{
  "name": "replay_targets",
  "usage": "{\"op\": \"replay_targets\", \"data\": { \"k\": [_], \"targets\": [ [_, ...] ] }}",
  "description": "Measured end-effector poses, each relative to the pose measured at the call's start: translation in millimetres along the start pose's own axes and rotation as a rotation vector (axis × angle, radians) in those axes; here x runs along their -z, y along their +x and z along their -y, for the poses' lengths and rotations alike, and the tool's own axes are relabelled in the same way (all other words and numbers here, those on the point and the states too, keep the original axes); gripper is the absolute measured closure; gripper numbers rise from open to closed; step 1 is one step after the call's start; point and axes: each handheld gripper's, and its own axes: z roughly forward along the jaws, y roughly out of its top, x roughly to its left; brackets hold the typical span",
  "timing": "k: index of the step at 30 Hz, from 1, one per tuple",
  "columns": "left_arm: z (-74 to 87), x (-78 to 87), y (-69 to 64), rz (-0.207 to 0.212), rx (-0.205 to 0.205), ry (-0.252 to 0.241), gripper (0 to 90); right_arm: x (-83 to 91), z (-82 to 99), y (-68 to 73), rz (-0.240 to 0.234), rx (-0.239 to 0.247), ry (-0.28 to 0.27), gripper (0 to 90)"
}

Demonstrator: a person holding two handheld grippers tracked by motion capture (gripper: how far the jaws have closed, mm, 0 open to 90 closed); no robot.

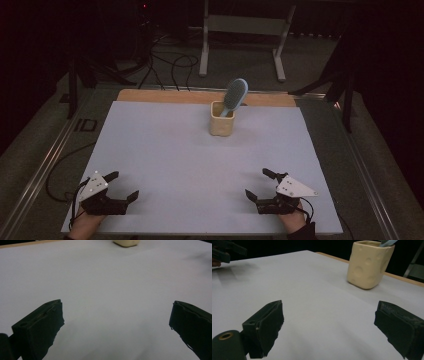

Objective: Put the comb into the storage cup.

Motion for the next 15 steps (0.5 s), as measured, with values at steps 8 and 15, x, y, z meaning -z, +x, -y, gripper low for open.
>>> {"op": "replay_targets", "data": {
  "k": [8,15],
  "targets": [
    [-0.4,0.4,-0.1,-0.004,0.002,-0.007,0.0,-0.5,0.6,-0.6,-0.002,0.0,0.002,8.4],
    [-1.0,1.7,-0.5,-0.005,-0.002,-0.016,0.0,-0.8,0.1,0.1,-0.001,-0.001,0.003,8.4]
  ]
}}
